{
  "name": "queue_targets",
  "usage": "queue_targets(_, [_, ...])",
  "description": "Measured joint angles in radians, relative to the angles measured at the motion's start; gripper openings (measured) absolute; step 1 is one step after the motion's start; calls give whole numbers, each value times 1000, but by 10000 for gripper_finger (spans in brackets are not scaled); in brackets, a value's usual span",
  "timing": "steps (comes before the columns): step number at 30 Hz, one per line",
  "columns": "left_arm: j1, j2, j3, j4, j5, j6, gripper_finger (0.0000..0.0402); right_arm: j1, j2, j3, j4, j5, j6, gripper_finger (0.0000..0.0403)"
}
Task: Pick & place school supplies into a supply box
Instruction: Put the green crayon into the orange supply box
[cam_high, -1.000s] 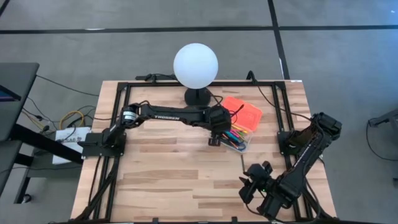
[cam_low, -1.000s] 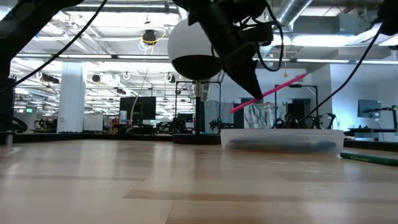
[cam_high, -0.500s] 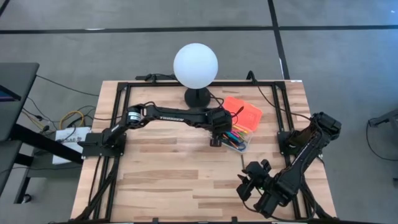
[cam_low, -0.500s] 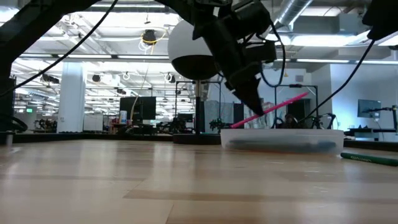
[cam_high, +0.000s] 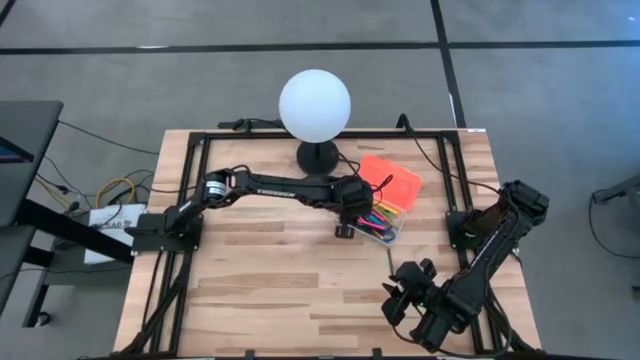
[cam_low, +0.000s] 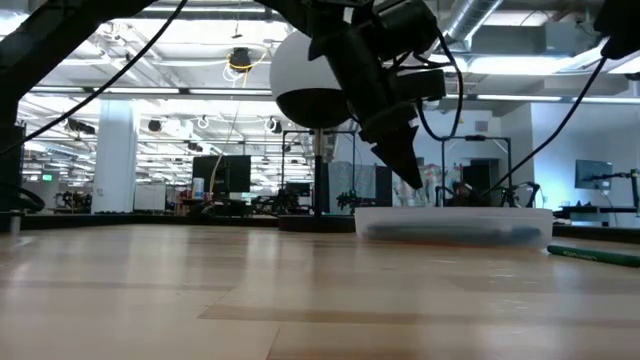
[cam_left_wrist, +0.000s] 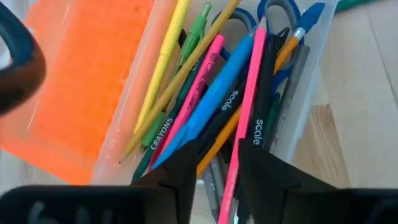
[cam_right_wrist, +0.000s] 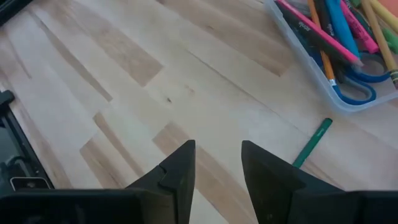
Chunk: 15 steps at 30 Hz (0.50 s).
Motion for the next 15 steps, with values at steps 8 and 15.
queue_targets(8, [2,-62,0,-104,56,-30,141,-13,14,0,-204,-100,317,123])
queue_targets(15, [-3,-185,0,-252,188,-61,134,-75,61,-2,-258,-336,410,123])
